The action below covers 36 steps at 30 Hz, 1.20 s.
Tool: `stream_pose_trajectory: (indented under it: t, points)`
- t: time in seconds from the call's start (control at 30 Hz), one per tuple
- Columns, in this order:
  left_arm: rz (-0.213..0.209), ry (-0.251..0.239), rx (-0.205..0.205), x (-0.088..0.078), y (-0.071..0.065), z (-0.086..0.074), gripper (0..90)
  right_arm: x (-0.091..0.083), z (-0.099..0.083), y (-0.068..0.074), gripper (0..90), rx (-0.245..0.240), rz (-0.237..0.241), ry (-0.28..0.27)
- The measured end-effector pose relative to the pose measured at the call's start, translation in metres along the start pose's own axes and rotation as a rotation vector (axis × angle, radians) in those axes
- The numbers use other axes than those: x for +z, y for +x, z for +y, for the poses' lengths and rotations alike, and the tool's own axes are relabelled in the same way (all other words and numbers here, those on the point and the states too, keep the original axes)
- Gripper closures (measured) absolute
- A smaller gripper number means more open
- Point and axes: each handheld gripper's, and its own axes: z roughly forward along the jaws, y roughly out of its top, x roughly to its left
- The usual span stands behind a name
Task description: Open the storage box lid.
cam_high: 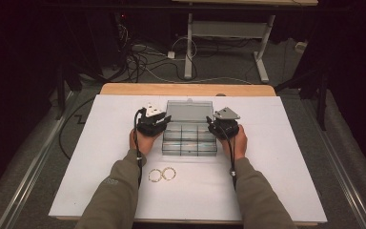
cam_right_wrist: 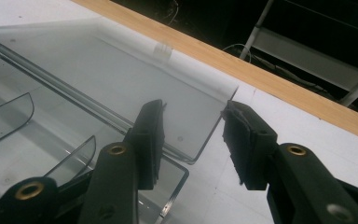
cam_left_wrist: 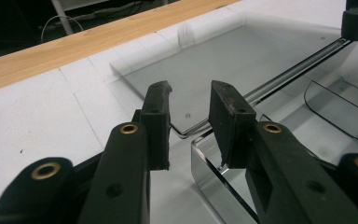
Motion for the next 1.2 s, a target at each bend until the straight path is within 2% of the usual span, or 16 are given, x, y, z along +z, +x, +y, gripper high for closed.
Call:
stream_pose_trajectory:
  t: [0.1,0.17,0.2,0.3,0.33,0.4,0.47,0.53,0.6,0.67,0.73,0.8,0.87,1.03,1.2]
  points:
    - [0.005,-0.008,0.010,-0.004,0.000,0.002,63.0,-0.002,0.001,-0.001,53.3,-0.001,0.004,0.000]
    - [0.006,-0.010,0.020,-0.008,0.001,0.004,62.3,-0.004,0.001,-0.002,53.0,0.018,0.012,-0.002]
    - [0.010,-0.005,0.029,-0.009,0.001,0.005,59.2,-0.005,0.001,-0.003,52.5,0.020,0.015,-0.004]
    - [0.014,0.010,0.064,-0.014,0.000,0.008,58.3,-0.008,0.001,-0.005,51.5,0.034,0.030,-0.009]
    - [0.016,0.013,0.077,-0.016,0.000,0.009,55.3,-0.009,0.001,-0.005,51.1,0.042,0.036,-0.009]
    - [0.014,0.010,0.094,-0.021,0.000,0.012,53.3,-0.012,0.002,-0.005,49.9,0.018,0.040,-0.009]
    - [0.005,0.025,0.112,-0.025,0.000,0.013,51.7,-0.017,0.003,-0.006,49.6,0.015,0.045,-0.021]
    - [-0.001,0.054,0.159,-0.029,-0.002,0.015,44.0,-0.021,0.004,-0.008,48.3,0.028,0.056,-0.034]
    - [-0.009,0.059,0.179,-0.032,-0.003,0.014,39.4,-0.026,0.004,-0.009,46.6,0.029,0.070,-0.038]
    - [-0.006,0.052,0.190,-0.036,-0.005,0.015,35.1,-0.032,0.005,-0.010,44.5,0.022,0.077,-0.042]
    - [-0.010,0.037,0.202,-0.041,-0.006,0.015,34.9,-0.037,0.006,-0.010,42.5,0.026,0.092,-0.050]
    - [-0.017,0.025,0.205,-0.046,-0.008,0.015,30.6,-0.044,0.007,-0.011,40.3,0.034,0.098,-0.069]
    - [-0.021,0.016,0.214,-0.051,-0.009,0.016,30.5,-0.051,0.008,-0.011,38.6,0.038,0.114,-0.095]
    - [-0.052,-0.016,0.250,-0.066,-0.014,0.014,27.4,-0.070,0.010,-0.007,33.8,-0.015,0.134,-0.123]
    - [-0.075,-0.041,0.266,-0.081,-0.019,0.007,25.1,-0.091,0.007,-0.005,30.6,-0.033,0.160,-0.158]
